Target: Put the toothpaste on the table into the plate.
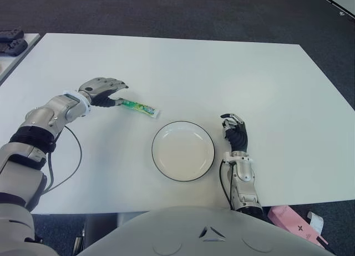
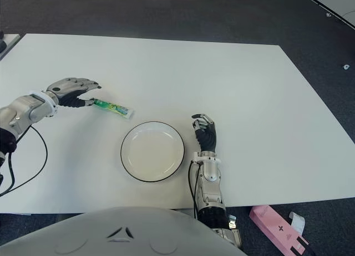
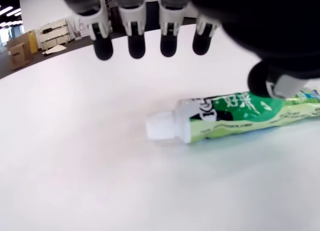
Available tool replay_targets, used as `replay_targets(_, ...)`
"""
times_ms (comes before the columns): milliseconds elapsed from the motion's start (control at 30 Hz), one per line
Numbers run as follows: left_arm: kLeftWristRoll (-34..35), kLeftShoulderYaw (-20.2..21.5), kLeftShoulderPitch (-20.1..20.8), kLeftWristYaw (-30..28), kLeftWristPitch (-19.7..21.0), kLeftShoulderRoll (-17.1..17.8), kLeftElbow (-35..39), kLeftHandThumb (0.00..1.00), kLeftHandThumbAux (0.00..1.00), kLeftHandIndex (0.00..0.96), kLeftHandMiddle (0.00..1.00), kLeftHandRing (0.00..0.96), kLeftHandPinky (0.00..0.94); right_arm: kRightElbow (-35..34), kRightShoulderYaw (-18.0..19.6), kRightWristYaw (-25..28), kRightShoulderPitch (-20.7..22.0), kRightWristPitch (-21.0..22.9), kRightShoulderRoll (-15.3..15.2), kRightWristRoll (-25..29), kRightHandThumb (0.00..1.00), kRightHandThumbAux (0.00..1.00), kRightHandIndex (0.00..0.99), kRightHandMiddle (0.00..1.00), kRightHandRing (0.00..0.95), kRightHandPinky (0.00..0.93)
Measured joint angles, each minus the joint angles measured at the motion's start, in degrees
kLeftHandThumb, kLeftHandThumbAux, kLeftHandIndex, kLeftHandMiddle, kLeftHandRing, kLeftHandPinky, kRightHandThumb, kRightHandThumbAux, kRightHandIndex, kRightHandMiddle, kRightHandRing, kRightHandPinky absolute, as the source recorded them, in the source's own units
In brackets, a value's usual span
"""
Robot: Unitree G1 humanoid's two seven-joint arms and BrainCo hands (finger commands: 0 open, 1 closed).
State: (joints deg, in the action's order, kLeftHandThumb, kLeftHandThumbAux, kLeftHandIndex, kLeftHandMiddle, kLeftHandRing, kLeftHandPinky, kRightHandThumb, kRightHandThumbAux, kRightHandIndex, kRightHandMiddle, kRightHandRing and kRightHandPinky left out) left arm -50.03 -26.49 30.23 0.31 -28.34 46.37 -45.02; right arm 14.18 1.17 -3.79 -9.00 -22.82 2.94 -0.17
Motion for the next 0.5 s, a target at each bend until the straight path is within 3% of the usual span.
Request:
replay_targets(133,-0.5,-1.64,1.32,0.31,-0.35,-0.16,-2.96,0.512,0.14,0.0,0.043,0.027,0.04,-0.2,-0.04,-0.1,-0.1,0.0,0.0,0.0,0.704,0.725,0.438,0.905,0.886,0.875)
replay_targets(500,-1.68,-5.74,2.75,0.96,-3.62,-0.56,-8.0,0.527,0.098,0.0,0.068,0.047,0.078,-0.93,-0.14,-0.38,-0.87,0.05,-0.03,-0.02,0.704,0.725,0.437,0.906,0.885,0.877)
